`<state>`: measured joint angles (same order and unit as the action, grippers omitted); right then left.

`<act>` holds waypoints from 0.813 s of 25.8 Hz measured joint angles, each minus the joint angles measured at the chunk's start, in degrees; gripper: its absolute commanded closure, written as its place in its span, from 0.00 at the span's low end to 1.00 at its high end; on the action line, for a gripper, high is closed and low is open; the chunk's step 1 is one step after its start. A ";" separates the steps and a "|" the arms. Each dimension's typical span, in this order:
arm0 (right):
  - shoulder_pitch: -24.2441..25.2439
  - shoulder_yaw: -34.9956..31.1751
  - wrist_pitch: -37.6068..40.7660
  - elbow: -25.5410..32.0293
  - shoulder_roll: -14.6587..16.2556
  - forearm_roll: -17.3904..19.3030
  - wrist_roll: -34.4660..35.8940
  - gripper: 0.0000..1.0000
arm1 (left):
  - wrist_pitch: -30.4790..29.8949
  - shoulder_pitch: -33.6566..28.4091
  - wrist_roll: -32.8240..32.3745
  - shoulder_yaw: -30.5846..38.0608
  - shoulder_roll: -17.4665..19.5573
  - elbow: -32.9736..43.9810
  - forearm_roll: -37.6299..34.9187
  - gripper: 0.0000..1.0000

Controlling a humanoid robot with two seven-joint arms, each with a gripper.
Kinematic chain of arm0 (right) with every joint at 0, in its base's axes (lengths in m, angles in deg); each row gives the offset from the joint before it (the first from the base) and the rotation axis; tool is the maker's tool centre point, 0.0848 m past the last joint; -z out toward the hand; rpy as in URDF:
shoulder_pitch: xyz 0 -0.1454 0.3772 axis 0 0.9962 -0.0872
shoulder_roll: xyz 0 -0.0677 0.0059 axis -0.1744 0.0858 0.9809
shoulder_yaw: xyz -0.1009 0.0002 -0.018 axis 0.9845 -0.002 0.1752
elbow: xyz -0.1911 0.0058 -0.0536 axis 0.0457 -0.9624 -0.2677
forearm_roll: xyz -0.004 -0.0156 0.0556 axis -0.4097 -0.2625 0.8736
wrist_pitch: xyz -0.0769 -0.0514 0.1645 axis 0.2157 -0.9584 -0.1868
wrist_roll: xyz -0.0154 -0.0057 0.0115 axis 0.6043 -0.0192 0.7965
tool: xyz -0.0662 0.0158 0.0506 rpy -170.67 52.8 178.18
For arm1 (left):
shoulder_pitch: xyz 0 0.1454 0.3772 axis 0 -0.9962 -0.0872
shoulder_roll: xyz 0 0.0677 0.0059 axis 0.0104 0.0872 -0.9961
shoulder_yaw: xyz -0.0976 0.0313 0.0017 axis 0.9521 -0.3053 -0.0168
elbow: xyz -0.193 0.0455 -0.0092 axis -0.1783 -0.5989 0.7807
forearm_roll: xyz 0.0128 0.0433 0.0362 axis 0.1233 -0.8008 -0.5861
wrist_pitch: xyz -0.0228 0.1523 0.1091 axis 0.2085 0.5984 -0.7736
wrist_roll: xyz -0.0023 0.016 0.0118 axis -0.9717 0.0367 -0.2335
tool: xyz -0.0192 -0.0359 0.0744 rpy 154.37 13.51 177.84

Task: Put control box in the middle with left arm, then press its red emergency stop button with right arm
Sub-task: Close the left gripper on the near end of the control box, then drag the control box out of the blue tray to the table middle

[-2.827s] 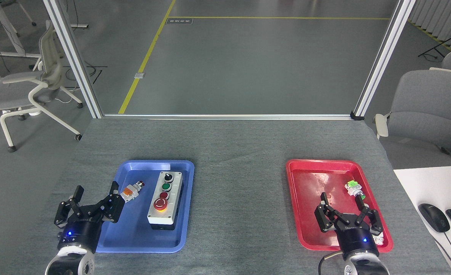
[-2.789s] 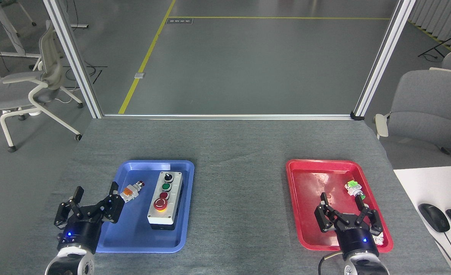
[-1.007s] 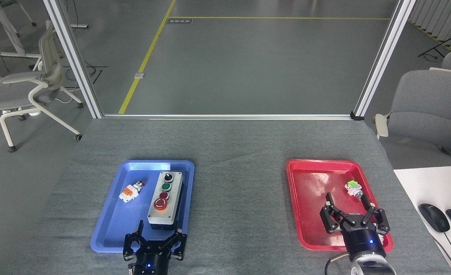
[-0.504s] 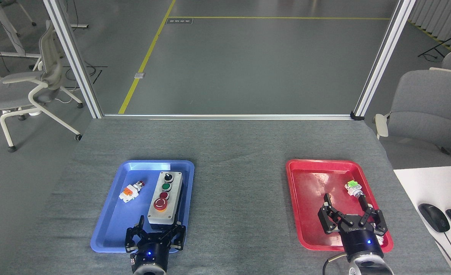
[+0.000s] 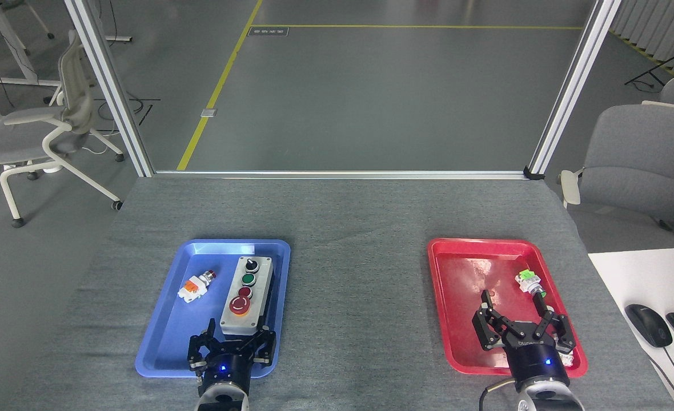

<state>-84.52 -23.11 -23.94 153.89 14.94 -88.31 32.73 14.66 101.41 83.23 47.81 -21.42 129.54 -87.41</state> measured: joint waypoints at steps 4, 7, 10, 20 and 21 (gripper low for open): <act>0.00 0.18 -0.04 -0.17 -0.04 -0.07 -0.04 0.02 | 0.00 1.63 0.35 0.00 -0.17 -2.69 0.65 0.01; 0.00 0.34 -0.04 -0.21 -0.06 -0.12 -0.12 0.02 | -0.02 2.88 0.45 0.00 -0.10 -4.30 1.48 0.01; -0.01 0.38 -0.03 -0.26 -0.13 -0.18 -0.27 0.02 | -0.02 3.78 0.48 -0.04 0.15 -5.09 3.43 0.01; -0.17 0.41 0.14 -0.75 -0.30 -0.36 -0.49 0.03 | -0.58 5.14 0.52 -0.05 0.46 -7.09 5.68 0.01; -0.17 0.41 0.14 -0.76 -0.29 -0.37 -0.53 0.03 | -0.65 5.21 0.52 -0.05 0.46 -7.22 5.69 0.01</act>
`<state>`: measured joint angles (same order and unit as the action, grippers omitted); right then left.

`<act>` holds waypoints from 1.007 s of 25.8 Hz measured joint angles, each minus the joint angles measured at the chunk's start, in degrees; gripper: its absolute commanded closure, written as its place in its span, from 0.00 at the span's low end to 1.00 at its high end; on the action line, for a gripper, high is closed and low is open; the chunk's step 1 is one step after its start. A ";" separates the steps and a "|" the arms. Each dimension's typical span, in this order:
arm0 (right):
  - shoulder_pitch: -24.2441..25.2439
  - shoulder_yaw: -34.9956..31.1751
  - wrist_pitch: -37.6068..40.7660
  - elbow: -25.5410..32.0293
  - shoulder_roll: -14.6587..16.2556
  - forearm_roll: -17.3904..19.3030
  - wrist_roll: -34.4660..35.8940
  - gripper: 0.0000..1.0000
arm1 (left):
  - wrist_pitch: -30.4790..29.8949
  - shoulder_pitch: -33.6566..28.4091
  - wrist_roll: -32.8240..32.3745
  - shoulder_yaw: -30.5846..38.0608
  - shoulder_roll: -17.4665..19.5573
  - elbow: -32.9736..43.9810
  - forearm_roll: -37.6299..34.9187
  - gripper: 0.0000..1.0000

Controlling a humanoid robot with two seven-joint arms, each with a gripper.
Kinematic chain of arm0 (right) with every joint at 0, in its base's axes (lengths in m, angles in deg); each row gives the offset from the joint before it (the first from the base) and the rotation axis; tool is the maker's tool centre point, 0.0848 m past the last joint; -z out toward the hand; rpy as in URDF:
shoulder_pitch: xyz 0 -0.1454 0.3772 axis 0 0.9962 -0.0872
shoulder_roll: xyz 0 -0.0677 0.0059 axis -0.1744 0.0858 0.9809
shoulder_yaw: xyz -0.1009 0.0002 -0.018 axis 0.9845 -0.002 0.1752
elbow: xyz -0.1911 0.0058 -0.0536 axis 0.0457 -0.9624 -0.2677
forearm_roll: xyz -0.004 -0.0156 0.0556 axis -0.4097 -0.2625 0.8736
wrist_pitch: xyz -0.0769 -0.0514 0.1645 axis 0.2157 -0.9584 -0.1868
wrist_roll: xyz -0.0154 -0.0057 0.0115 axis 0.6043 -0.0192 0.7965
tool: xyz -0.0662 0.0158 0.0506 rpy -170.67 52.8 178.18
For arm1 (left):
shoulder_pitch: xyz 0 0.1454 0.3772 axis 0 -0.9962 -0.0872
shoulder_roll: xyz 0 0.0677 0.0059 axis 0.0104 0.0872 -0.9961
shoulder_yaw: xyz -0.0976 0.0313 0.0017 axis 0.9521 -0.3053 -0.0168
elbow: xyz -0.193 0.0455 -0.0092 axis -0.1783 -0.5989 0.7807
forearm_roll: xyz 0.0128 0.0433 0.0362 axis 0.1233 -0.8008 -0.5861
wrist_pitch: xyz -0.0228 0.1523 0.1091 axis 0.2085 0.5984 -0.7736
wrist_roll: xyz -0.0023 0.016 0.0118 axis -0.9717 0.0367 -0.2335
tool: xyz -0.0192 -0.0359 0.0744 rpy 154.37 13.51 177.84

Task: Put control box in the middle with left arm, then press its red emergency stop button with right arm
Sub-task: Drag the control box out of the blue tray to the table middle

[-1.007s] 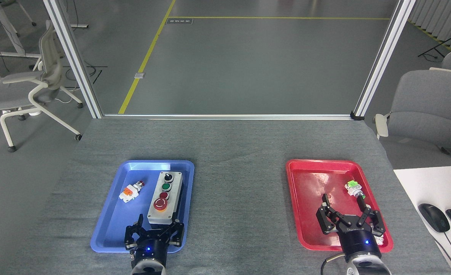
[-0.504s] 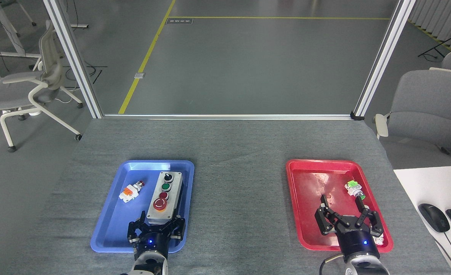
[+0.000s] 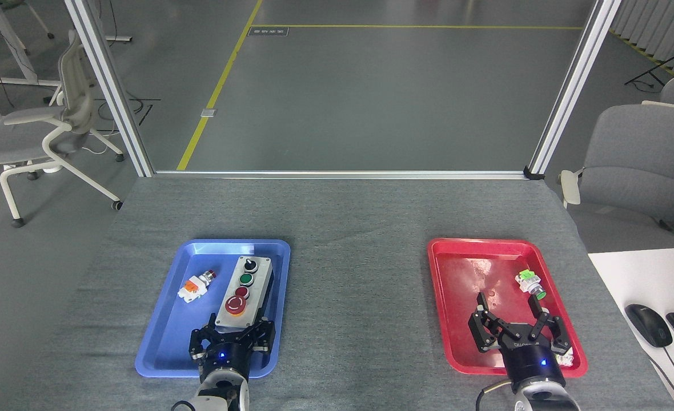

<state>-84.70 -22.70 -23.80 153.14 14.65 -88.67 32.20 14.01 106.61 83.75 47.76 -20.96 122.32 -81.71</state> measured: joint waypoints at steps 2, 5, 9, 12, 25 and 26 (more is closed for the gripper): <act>0.00 0.00 0.01 -0.01 0.02 0.00 -0.04 0.06 | -0.09 0.10 0.00 0.00 -0.01 -0.20 0.02 0.01; 0.00 0.00 0.01 -0.01 0.04 0.00 -0.22 0.09 | -0.18 0.30 -0.03 0.00 -0.08 -0.31 0.04 0.02; 0.00 0.00 0.01 0.00 0.05 0.00 -0.52 0.10 | -0.20 0.72 -0.03 -0.02 -0.15 -0.44 0.04 0.19; 0.00 0.00 0.01 0.00 0.03 0.05 -0.81 0.10 | -0.77 0.94 -0.10 -0.11 -0.02 -0.61 0.00 0.59; 0.00 0.08 0.25 0.01 -0.12 0.09 -1.16 0.14 | -7.93 0.64 -0.52 0.58 3.77 6.03 2.11 1.00; -0.01 0.13 0.31 0.01 -0.12 0.09 -1.16 0.14 | -8.07 0.27 -0.44 0.66 4.41 8.27 2.83 1.00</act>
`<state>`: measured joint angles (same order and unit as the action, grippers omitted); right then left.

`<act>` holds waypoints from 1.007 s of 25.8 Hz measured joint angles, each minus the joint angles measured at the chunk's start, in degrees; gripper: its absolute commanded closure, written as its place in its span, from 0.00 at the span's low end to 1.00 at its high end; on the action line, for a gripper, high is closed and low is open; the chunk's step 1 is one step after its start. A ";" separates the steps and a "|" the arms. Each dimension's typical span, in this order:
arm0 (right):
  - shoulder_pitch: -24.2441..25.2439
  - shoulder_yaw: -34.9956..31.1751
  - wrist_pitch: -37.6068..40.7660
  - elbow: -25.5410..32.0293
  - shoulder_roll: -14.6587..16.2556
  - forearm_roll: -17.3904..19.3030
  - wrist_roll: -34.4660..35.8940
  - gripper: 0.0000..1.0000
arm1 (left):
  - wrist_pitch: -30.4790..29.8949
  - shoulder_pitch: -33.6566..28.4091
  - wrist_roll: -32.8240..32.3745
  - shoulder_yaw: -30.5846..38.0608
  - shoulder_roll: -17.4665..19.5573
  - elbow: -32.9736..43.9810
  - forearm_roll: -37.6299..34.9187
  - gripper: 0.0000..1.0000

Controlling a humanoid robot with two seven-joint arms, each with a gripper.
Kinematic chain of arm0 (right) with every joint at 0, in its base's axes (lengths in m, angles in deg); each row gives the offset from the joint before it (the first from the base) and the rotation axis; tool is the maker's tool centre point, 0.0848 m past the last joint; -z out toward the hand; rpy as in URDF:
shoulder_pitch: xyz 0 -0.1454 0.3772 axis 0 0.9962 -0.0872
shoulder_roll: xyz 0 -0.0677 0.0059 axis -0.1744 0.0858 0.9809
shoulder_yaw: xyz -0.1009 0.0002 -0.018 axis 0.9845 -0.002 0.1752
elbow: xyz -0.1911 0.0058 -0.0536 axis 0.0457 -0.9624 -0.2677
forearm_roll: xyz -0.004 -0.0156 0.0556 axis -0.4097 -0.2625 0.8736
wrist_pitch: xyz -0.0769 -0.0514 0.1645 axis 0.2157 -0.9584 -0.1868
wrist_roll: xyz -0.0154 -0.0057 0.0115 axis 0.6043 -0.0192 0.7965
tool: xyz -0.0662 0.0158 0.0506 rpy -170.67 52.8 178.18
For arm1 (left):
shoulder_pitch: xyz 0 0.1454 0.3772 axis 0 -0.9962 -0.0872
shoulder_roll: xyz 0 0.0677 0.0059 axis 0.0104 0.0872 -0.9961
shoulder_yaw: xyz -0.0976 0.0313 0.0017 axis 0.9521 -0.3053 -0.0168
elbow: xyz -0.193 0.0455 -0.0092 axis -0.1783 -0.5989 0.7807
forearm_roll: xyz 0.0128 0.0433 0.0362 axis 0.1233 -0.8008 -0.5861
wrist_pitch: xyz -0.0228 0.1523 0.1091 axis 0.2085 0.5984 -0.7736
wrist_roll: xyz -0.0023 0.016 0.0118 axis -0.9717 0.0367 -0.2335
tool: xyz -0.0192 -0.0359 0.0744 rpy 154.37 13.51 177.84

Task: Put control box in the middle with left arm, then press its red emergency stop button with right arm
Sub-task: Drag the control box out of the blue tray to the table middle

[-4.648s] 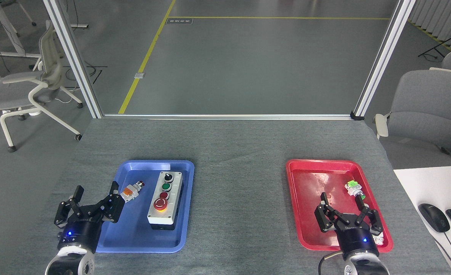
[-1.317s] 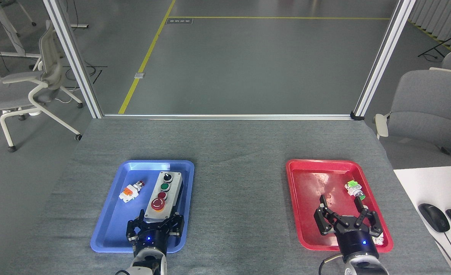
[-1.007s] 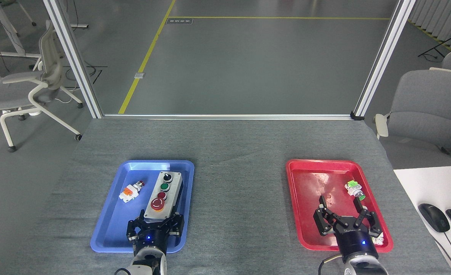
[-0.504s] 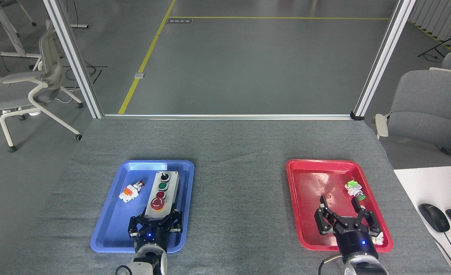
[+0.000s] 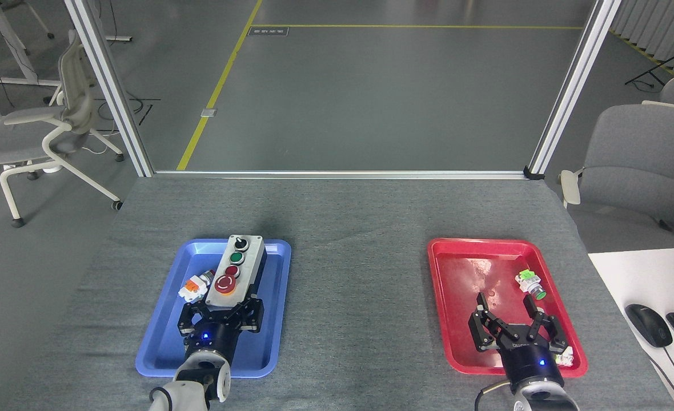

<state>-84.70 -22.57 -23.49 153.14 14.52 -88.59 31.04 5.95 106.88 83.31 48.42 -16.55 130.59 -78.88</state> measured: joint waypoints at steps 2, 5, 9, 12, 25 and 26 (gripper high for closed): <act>0.00 0.05 0.01 0.00 0.00 0.00 -0.03 0.15 | -0.63 -1.03 0.12 0.04 0.54 4.20 1.06 1.00; 0.00 0.12 0.01 0.00 0.03 0.00 -0.18 0.14 | -0.23 -1.89 0.05 -1.41 -0.56 7.86 1.76 1.00; -0.03 0.12 0.03 0.00 0.04 -0.02 -0.21 0.14 | 0.40 -2.10 -0.15 -5.55 -4.96 8.67 1.30 1.00; -0.04 0.14 0.03 0.00 0.02 -0.02 -0.12 0.13 | 1.34 -1.55 -0.19 -9.77 -7.64 6.85 0.55 1.00; -0.09 0.17 -0.07 -0.03 -0.42 -0.01 0.07 0.10 | 6.24 6.67 0.09 -26.64 -9.06 -13.19 0.32 1.00; -0.09 0.24 -0.07 -0.03 -0.46 -0.01 0.09 0.09 | 6.39 6.99 0.09 -26.99 -9.05 -13.82 0.40 1.00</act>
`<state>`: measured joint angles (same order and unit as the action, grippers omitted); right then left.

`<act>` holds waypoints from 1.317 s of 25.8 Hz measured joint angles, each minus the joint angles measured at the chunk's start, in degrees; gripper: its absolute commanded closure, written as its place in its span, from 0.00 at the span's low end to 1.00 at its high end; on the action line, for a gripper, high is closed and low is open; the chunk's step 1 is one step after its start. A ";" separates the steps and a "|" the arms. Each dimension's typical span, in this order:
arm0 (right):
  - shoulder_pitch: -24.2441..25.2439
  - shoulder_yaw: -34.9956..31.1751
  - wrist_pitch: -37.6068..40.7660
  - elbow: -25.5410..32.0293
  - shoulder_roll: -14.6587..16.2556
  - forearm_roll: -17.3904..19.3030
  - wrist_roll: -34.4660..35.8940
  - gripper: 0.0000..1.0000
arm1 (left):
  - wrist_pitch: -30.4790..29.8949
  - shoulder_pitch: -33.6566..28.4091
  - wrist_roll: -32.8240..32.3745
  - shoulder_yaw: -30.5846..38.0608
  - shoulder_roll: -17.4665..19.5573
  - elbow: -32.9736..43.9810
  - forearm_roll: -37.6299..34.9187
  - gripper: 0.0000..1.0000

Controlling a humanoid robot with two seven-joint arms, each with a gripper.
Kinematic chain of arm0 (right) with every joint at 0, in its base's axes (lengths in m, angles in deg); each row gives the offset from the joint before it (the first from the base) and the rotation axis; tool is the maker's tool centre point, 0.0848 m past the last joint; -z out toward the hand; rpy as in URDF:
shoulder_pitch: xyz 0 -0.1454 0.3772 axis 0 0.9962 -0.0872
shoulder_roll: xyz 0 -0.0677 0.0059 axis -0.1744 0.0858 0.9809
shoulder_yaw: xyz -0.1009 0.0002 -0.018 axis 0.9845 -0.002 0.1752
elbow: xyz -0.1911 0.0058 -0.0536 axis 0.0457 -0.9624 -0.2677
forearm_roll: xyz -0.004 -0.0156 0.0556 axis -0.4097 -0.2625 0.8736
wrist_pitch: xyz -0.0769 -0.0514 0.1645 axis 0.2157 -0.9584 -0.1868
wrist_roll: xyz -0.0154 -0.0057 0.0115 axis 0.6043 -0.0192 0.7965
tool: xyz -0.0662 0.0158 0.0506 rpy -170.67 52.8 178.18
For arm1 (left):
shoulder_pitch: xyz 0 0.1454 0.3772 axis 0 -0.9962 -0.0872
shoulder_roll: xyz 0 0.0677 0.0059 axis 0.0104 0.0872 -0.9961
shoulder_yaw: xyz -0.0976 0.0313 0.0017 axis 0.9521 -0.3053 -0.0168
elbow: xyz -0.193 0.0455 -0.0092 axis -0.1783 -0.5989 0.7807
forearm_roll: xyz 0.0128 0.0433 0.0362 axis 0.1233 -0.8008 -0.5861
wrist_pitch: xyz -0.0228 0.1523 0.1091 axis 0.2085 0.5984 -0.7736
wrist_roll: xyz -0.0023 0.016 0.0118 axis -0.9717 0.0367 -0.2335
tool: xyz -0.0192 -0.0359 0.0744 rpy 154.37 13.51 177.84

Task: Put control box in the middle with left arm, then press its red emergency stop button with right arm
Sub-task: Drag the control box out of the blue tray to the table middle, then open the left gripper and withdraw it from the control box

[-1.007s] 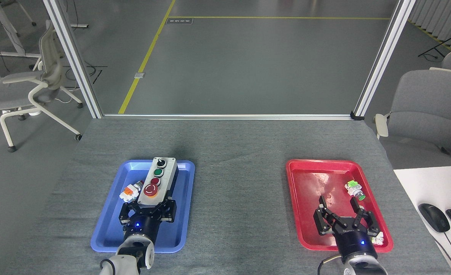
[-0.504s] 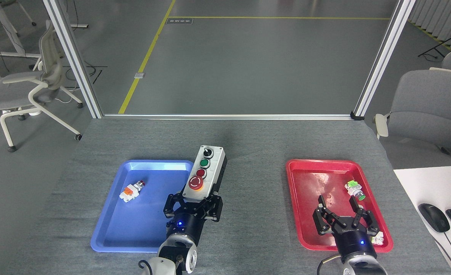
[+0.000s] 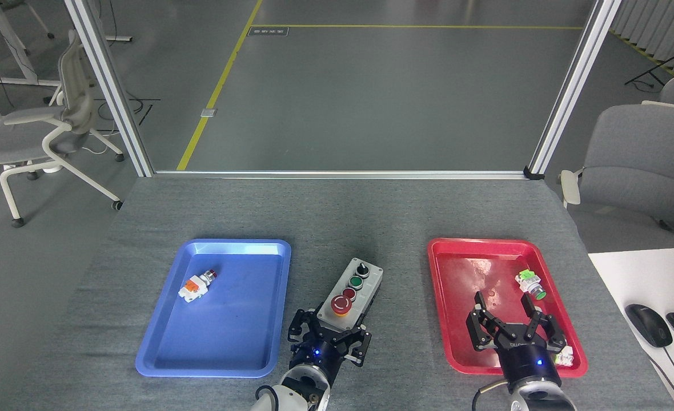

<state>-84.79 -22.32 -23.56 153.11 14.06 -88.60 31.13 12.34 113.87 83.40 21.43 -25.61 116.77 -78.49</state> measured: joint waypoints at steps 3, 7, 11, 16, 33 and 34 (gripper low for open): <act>0.00 0.30 0.00 0.01 -0.01 -0.02 0.06 0.08 | -0.10 0.73 0.03 -1.30 -0.11 -0.98 0.16 1.00; -0.06 0.35 -0.08 0.02 -0.05 -0.06 0.07 0.05 | 0.22 1.15 -0.27 -2.38 -0.07 -1.36 0.37 0.97; -0.12 0.42 -0.08 0.03 -0.06 -0.07 0.08 0.05 | -0.04 1.25 -0.38 -2.91 -0.08 -1.39 0.48 0.54; -0.14 0.42 -0.08 0.03 -0.27 -0.07 0.09 0.05 | -0.03 1.27 -0.43 -3.32 -0.07 -1.17 0.50 0.30; -0.15 0.79 0.26 0.01 -0.73 0.02 0.08 0.12 | -0.01 -6.77 -0.27 -3.54 1.16 9.86 0.34 0.01; -0.14 0.80 0.33 0.01 -0.73 0.01 0.08 0.14 | -0.05 -7.88 -0.29 -3.43 1.77 11.06 0.35 0.01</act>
<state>-84.93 -21.52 -23.24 153.12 13.32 -88.59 31.21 12.29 105.99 83.11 18.00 -23.84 127.82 -78.14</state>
